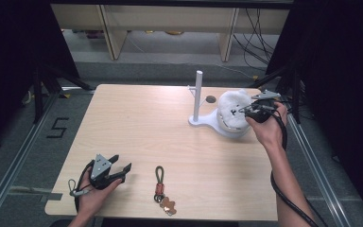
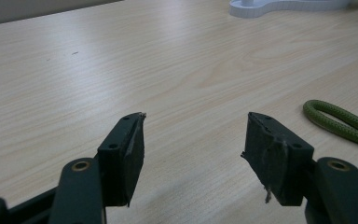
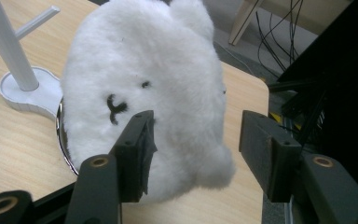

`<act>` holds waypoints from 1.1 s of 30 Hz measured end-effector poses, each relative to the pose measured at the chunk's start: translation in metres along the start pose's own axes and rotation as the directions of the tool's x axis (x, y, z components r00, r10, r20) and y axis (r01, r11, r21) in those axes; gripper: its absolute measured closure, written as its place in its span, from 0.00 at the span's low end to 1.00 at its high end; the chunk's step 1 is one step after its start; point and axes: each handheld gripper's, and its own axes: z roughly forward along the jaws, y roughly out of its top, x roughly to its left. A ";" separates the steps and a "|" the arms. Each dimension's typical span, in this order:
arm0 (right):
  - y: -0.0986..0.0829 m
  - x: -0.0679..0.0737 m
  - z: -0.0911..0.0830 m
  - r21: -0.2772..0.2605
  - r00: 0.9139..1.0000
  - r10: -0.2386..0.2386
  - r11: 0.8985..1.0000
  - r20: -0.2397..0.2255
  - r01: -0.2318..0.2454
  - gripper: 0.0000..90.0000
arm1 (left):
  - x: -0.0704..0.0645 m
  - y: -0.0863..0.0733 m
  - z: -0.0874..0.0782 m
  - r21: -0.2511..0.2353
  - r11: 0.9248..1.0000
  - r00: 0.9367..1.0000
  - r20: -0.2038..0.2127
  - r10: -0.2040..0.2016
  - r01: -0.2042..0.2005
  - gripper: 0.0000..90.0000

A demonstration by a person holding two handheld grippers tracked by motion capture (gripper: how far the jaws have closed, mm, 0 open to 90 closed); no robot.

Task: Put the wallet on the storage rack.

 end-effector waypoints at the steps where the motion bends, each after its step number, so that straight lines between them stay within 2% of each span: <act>1: 0.000 0.001 -0.002 -0.005 1.000 0.003 1.000 0.009 -0.003 0.51 | 0.000 0.000 0.000 -0.001 1.000 1.000 0.000 0.000 0.000 0.41; 8: -0.011 0.005 -0.016 -0.040 1.000 0.030 0.999 0.000 -0.030 0.50 | 0.001 0.000 -0.001 -0.004 1.000 1.000 0.007 -0.018 0.018 0.40; 11: -0.019 0.013 -0.025 -0.064 0.997 0.069 0.995 -0.022 -0.071 0.52 | 0.002 -0.001 -0.003 -0.012 0.999 0.999 0.013 -0.044 0.044 0.40; 12: -0.021 0.014 -0.025 -0.083 0.998 0.063 0.994 -0.018 -0.064 0.52 | 0.002 0.000 -0.005 -0.003 0.999 0.999 0.009 -0.042 0.042 0.40; 14: -0.028 0.020 -0.030 -0.092 0.996 0.076 0.993 -0.041 -0.080 0.52 | 0.002 0.002 -0.006 -0.011 0.999 0.999 0.008 -0.051 0.051 0.40; 15: -0.031 0.019 -0.031 -0.097 0.997 0.058 0.993 -0.051 -0.062 0.53 | 0.001 0.005 -0.008 -0.010 0.999 0.999 0.013 -0.051 0.051 0.40; 16: -0.035 0.022 -0.033 -0.102 0.996 0.069 0.992 -0.058 -0.075 0.53 | 0.000 0.007 -0.009 -0.011 0.998 0.998 0.018 -0.055 0.055 0.40; 18: -0.042 0.029 -0.035 -0.088 0.992 0.102 0.990 -0.069 -0.107 0.53 | -0.003 0.011 -0.012 -0.006 0.998 0.997 0.037 -0.062 0.063 0.40; 19: -0.046 0.030 -0.034 -0.100 0.994 0.082 0.991 -0.076 -0.090 0.53 | -0.004 0.013 -0.013 -0.001 0.998 0.997 0.048 -0.061 0.061 0.40; 21: -0.054 0.035 -0.034 -0.101 0.994 0.081 0.991 -0.079 -0.089 0.53 | -0.007 0.018 -0.015 0.010 0.998 0.996 0.060 -0.063 0.063 0.41; 23: -0.062 0.041 -0.034 -0.079 0.989 0.106 0.990 -0.106 -0.114 0.54 | -0.010 0.022 -0.017 0.033 0.997 0.996 0.066 -0.067 0.065 0.42; 24: -0.066 0.042 -0.034 -0.080 0.991 0.090 0.992 -0.102 -0.098 0.54 | -0.010 0.024 -0.017 0.035 0.997 0.995 0.076 -0.071 0.069 0.42; 25: -0.070 0.045 -0.033 -0.084 0.990 0.101 0.990 -0.099 -0.109 0.54 | -0.012 0.026 -0.018 0.047 0.997 0.995 0.072 -0.071 0.068 0.42; 26: -0.073 0.048 -0.033 -0.067 0.985 0.119 0.990 -0.121 -0.128 0.54 | -0.013 0.028 -0.018 0.053 0.996 0.994 0.076 -0.075 0.071 0.42; 27: -0.077 0.049 -0.034 -0.073 0.988 0.108 0.990 -0.110 -0.117 0.54 | -0.013 0.029 -0.018 0.055 0.996 0.993 0.086 -0.079 0.075 0.42; 28: -0.080 0.052 -0.034 -0.065 0.984 0.123 0.989 -0.129 -0.132 0.54 | -0.014 0.031 -0.019 0.065 0.995 0.992 0.090 -0.086 0.081 0.42; 29: -0.084 0.055 -0.035 -0.064 0.985 0.122 0.989 -0.120 -0.131 0.54 | -0.015 0.032 -0.020 0.075 0.994 0.992 0.088 -0.088 0.082 0.42; 31: -0.090 0.059 -0.035 -0.056 0.981 0.136 0.988 -0.139 -0.145 0.54 | -0.017 0.035 -0.021 0.097 0.992 0.992 0.095 -0.087 0.078 0.41; 33: -0.096 0.062 -0.035 -0.045 0.980 0.144 0.987 -0.136 -0.152 0.53 | -0.017 0.037 -0.022 0.110 0.992 0.991 0.104 -0.080 0.068 0.41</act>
